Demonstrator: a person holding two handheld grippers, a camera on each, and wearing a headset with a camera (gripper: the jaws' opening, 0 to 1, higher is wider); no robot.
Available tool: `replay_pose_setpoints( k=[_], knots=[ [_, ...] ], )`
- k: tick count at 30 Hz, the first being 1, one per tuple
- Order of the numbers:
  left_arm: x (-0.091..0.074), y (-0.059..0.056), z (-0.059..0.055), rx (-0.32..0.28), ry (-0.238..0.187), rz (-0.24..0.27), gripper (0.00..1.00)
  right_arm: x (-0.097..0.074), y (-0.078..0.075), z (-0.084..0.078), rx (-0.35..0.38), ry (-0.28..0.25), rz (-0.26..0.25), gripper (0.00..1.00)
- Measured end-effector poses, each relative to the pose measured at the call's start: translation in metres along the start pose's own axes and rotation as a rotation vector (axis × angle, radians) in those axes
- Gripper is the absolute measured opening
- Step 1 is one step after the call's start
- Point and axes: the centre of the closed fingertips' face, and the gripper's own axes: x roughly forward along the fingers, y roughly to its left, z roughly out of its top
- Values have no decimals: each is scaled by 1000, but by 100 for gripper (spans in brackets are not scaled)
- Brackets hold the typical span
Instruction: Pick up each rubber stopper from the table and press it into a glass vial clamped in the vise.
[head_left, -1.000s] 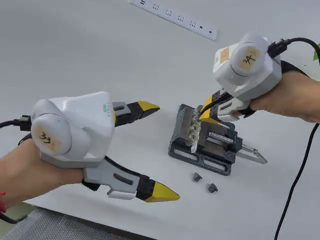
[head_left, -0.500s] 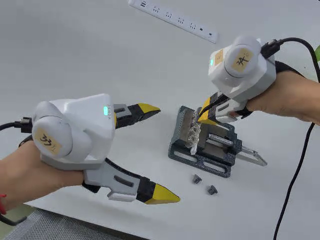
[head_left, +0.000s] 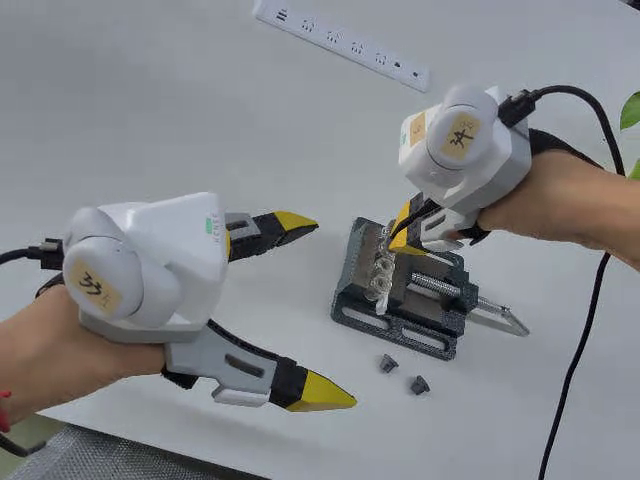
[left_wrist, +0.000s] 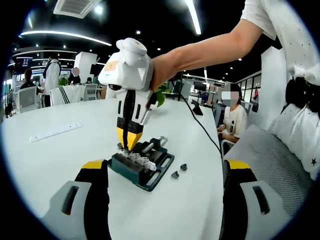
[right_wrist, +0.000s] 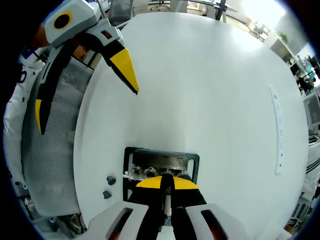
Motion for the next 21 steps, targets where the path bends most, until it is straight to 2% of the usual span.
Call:
replay_pose_setpoints(
  k=[3, 4, 6, 8, 10, 11, 21],
  knots=[
    [0, -3, 2, 5, 6, -7, 95, -2, 2, 1, -6, 8, 3, 1],
    [0, -4, 1, 5, 12, -8, 95, -3, 2, 0, 17, 21, 1, 1],
    [0, -5, 1, 10, 19, -7, 95, -3, 0, 1, -1, 20, 5, 1],
    [-1, -6, 2, 12, 24, -5, 95, -3, 2, 0, 11, 16, 3, 1],
    [-2, -6, 1, 13, 29, -3, 95, -3, 2, 0, 5, 6, 1, 2],
    [-2, -7, 1, 15, 35, -2, 95, -3, 2, 0, 40, -8, -2, 2],
    [-3, -12, 5, 21, 43, 0, 95, -3, 0, 0, 89, -83, -23, 2]
  ],
)
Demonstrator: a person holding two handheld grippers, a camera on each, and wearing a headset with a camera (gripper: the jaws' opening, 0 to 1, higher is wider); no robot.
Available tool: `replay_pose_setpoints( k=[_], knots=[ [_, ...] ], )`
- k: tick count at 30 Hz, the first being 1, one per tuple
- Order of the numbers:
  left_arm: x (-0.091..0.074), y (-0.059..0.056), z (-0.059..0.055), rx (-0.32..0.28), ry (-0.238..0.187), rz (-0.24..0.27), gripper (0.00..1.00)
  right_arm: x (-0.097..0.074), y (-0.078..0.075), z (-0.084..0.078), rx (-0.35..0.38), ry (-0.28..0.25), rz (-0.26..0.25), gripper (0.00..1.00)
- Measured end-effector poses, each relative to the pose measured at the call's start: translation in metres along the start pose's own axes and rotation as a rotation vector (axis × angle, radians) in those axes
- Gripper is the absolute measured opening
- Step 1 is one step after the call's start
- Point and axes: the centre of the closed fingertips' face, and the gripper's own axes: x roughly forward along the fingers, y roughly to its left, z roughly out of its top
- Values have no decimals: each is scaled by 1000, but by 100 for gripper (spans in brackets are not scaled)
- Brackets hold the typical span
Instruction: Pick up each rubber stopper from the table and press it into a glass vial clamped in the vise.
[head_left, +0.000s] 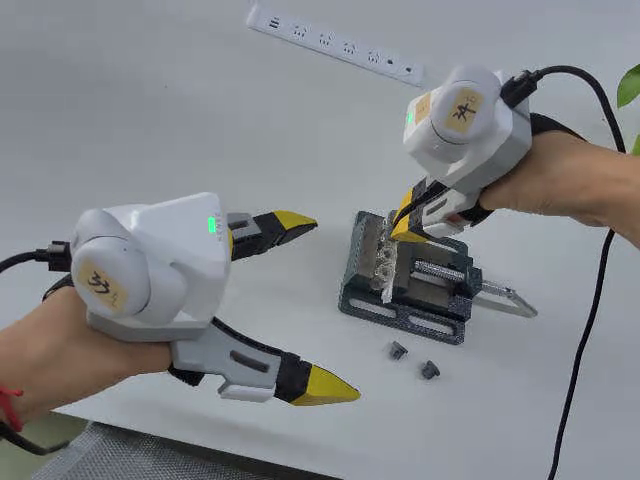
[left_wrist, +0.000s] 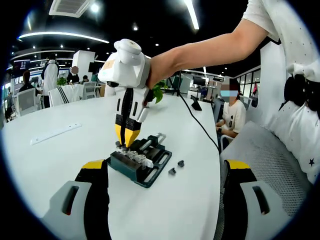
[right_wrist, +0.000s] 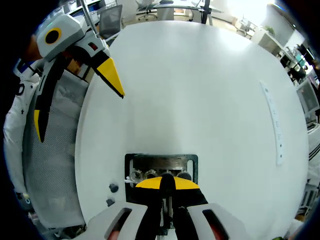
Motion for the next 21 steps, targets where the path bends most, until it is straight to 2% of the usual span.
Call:
replay_pose_setpoints(
  k=[9, 21],
  knots=[
    [-1, -1, 2, 7, 4, 1, 95, -4, 0, 0, 22, -30, -20, 6],
    [2, -4, 2, 17, 16, -6, 95, -23, 6, -4, 92, -118, -50, 12]
  ],
)
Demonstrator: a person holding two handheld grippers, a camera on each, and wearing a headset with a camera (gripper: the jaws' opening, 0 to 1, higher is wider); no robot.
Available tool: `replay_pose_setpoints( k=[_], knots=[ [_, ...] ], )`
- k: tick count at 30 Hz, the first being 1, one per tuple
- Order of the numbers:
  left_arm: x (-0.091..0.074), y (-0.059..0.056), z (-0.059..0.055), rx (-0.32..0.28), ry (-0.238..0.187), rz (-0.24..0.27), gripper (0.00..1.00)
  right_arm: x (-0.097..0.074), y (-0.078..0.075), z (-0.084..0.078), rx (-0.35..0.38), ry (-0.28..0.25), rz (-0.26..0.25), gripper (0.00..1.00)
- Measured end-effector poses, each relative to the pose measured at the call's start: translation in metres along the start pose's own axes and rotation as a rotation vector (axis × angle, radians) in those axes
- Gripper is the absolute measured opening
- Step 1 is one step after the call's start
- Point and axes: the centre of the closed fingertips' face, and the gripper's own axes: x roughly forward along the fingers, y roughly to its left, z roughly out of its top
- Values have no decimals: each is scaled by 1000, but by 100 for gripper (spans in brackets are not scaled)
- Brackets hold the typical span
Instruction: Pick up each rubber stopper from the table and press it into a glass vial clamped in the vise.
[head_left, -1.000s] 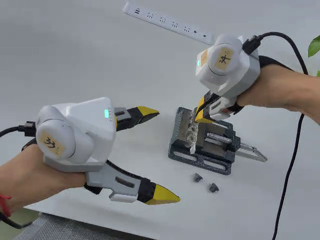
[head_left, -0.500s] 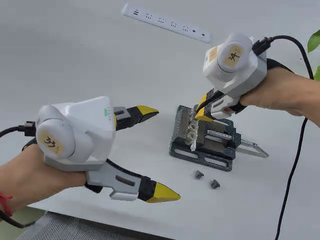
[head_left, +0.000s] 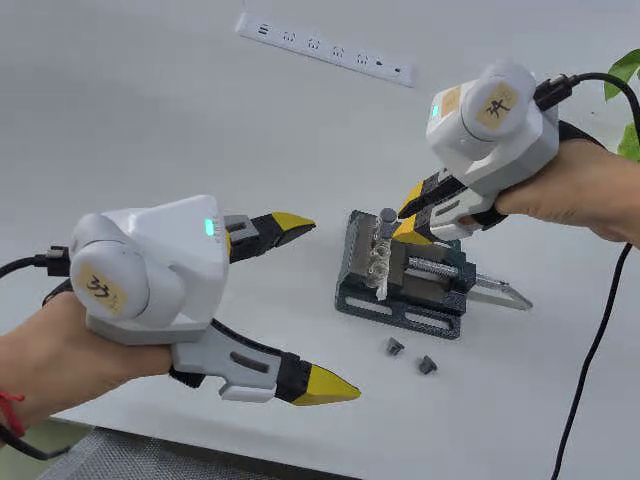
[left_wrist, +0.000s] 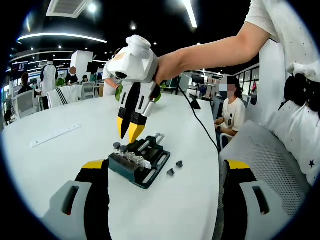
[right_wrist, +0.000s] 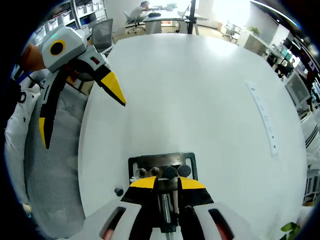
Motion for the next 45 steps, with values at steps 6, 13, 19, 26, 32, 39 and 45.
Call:
replay_pose_setpoints(
  k=[6, 13, 19, 26, 32, 39, 45],
  knots=[
    [1, -2, 0, 4, 8, -3, 94, -11, 2, -2, 31, -50, -25, 16],
    [1, -2, 1, 11, 16, -2, 94, -24, 4, -7, 60, -102, -61, 23],
    [1, -3, 1, 19, 31, -5, 94, -39, 2, -10, 113, -185, -106, 29],
    [3, -3, 3, 28, 47, -7, 93, -58, 9, -23, 157, -248, -142, 36],
    [5, -5, 2, 36, 65, -10, 93, -68, 16, -37, 190, -289, -164, 42],
    [9, -9, 1, 37, 82, -6, 92, -76, 30, -56, 235, -341, -181, 48],
    [16, -14, 1, 33, 98, -1, 90, -83, 44, -74, 266, -389, -197, 54]
  ],
)
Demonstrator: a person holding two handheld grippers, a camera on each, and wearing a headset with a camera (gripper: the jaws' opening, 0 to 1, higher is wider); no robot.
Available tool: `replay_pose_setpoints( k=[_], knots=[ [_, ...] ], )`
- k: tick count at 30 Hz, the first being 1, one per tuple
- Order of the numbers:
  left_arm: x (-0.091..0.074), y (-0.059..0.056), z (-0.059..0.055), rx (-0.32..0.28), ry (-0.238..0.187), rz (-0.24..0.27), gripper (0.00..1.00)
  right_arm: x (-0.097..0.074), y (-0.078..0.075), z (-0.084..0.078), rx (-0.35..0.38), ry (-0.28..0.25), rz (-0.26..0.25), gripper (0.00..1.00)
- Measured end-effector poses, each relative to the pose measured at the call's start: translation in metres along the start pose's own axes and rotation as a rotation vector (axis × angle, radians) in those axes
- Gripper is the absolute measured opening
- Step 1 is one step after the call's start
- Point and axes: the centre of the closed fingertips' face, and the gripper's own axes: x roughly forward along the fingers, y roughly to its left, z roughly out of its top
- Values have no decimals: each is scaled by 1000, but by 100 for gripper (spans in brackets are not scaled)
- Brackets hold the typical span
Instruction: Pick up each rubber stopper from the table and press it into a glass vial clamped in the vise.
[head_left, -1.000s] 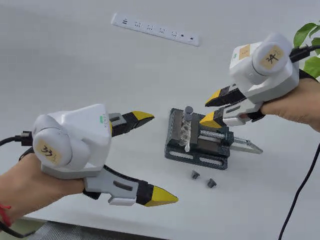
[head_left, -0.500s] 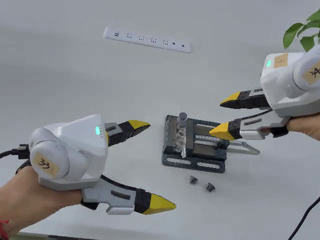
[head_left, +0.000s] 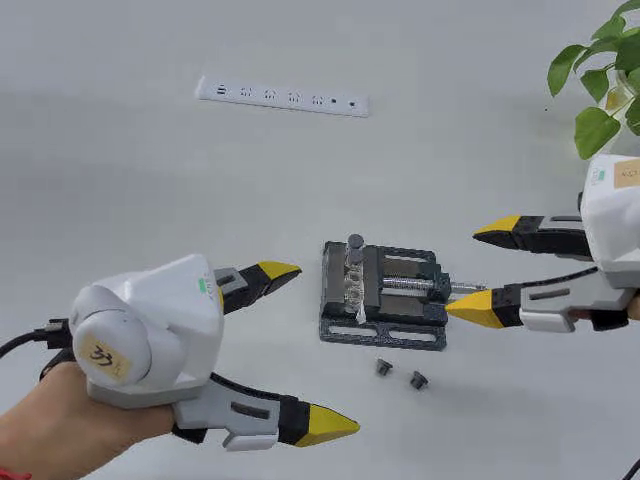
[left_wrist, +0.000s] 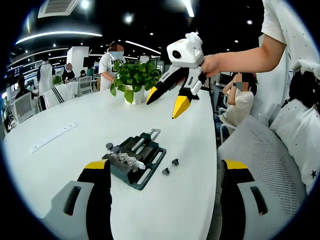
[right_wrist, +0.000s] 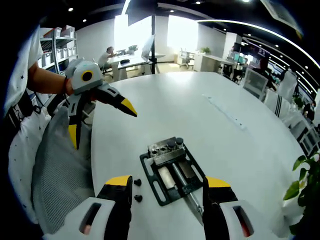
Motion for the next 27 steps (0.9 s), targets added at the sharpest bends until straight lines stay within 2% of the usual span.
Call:
replay_pose_setpoints(
  k=[6, 10, 16, 20, 21, 22, 25, 27],
  knots=[
    [7, -5, -1, -5, 30, 7, 88, -14, 11, -13, 21, -48, -8, 63],
    [10, -7, 1, -3, 36, 8, 86, -23, 12, -24, 40, -79, -11, 68],
    [21, -13, -1, -13, 70, 16, 85, -33, 16, -42, 44, -114, -6, 75],
    [26, -14, -5, -19, 96, 27, 82, -38, 23, -52, 42, -131, 0, 79],
    [27, -11, -10, -26, 111, 35, 81, -40, 24, -57, 43, -133, 0, 79],
    [28, -11, -10, -33, 109, 34, 81, -40, 26, -59, 45, -134, -2, 79],
    [31, -8, -16, -67, 139, 51, 78, -42, 26, -70, 53, -141, -9, 80],
    [34, -6, -18, -69, 143, 68, 75, -44, 26, -75, 63, -153, -15, 79]
  ],
)
